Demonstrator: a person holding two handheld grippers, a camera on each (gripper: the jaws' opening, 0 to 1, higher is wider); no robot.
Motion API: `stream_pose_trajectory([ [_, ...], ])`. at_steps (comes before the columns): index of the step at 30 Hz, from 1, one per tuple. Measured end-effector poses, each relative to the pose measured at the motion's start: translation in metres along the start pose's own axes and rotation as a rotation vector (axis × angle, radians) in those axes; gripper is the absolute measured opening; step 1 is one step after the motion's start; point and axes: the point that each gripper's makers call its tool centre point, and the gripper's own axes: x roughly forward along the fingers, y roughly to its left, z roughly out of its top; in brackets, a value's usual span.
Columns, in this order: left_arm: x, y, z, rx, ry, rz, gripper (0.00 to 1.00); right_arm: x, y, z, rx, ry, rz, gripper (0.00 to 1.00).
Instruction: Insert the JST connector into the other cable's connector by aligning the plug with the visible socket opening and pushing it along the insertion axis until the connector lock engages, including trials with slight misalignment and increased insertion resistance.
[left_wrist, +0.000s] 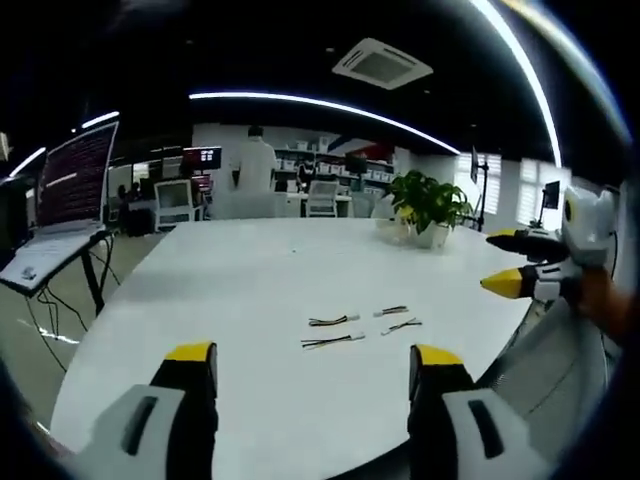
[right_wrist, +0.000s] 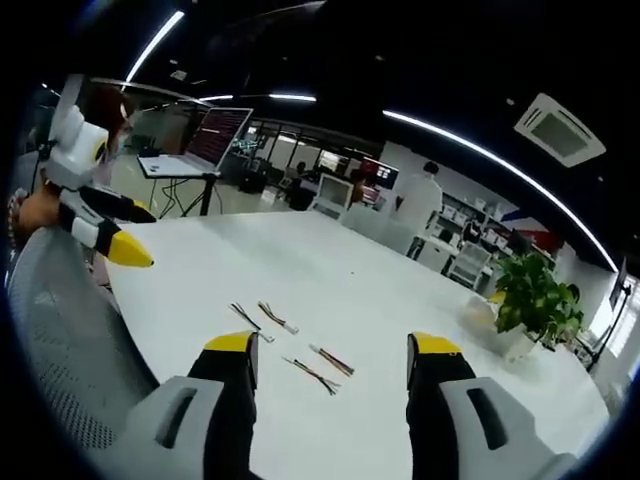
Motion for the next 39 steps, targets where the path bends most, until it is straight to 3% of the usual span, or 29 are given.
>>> stream_pose_trajectory([
  [5,-0.002,0.004,0.006,-0.087,-0.060,-0.021,0.77,-0.002,-0.004,0.000,0.024,-0.006,-0.011,0.58],
  [8,-0.002,0.003,0.005,-0.090,-0.052,-0.036,0.77,-0.002,-0.007,0.000,0.044,-0.003,-0.023,0.58],
  [11,0.000,-0.007,0.006,-0.068,-0.052,-0.102,0.77,-0.003,-0.008,0.003,0.080,-0.027,-0.019,0.59],
  [13,0.000,-0.021,0.018,-0.009,-0.125,-0.215,0.81,-0.003,-0.008,0.005,0.103,-0.038,-0.006,0.60],
  [15,-0.005,-0.023,0.031,-0.035,-0.192,-0.238,0.88,-0.002,-0.004,0.007,0.134,-0.047,0.026,0.64],
  [16,-0.007,-0.027,0.039,-0.071,-0.222,-0.283,0.91,-0.001,0.000,0.011,0.165,-0.070,0.060,0.63],
  [18,-0.006,-0.027,0.042,-0.184,-0.173,-0.311,0.93,-0.001,0.000,0.021,0.222,-0.126,0.102,0.60],
  [20,-0.001,-0.024,0.037,-0.229,-0.077,-0.315,0.99,-0.002,-0.003,0.028,0.293,-0.169,0.128,0.59],
  [23,0.006,-0.015,0.051,-0.139,-0.130,-0.282,0.99,-0.002,-0.001,0.034,0.408,-0.195,0.245,0.52],
  [24,0.007,-0.013,0.055,-0.111,-0.131,-0.273,0.99,-0.001,-0.007,0.029,0.430,-0.166,0.236,0.47],
  [26,0.011,-0.013,0.058,-0.115,-0.125,-0.276,0.99,0.002,-0.019,0.026,0.398,-0.167,0.223,0.44],
  [28,0.017,-0.012,0.061,-0.126,-0.131,-0.282,0.99,0.002,-0.030,0.027,0.359,-0.174,0.203,0.48],
  [30,0.023,-0.014,0.063,-0.146,-0.127,-0.296,0.99,0.002,-0.036,0.025,0.353,-0.167,0.208,0.52],
  [35,0.033,-0.014,0.067,-0.131,-0.143,-0.303,0.99,0.004,-0.046,0.022,0.324,-0.152,0.225,0.50],
  [39,0.042,-0.013,0.064,-0.107,-0.098,-0.308,0.99,0.009,-0.052,0.021,0.314,-0.146,0.238,0.49],
])
